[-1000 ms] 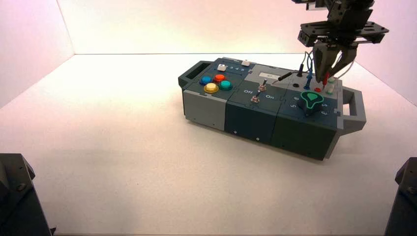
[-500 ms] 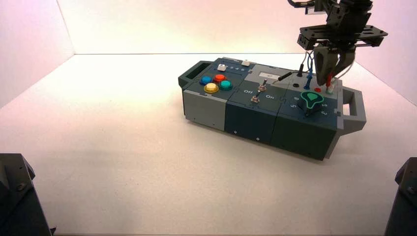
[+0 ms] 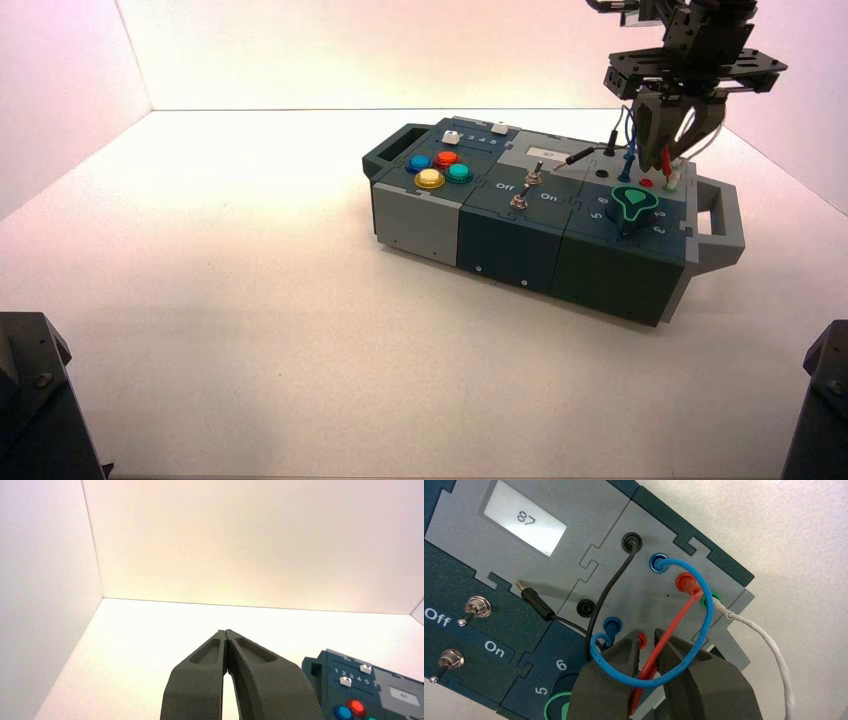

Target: Insert the red wire.

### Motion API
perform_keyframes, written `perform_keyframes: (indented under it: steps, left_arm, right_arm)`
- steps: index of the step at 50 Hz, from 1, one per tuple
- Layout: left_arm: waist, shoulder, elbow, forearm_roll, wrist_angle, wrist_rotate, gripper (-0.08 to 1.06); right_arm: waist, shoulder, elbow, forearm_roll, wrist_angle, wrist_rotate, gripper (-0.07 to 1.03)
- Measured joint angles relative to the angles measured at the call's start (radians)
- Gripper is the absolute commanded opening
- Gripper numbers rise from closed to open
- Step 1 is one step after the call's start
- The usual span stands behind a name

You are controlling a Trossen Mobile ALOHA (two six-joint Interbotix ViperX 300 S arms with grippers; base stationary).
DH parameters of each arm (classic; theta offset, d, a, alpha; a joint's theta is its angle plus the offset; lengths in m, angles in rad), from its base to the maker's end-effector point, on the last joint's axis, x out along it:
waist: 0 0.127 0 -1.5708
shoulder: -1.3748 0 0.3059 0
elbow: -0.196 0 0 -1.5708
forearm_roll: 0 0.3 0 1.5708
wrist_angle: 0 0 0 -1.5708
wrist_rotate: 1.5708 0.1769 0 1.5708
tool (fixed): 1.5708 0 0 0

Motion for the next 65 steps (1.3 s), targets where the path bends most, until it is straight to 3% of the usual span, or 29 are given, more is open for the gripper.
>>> perform_keyframes:
  steps: [65]
  left_arm:
    - [0.003,0.000,0.000,0.000,-0.009,0.000,-0.03]
  right_arm:
    - [0.000,-0.026,-0.017,-0.043,0.087,0.000,0.19]
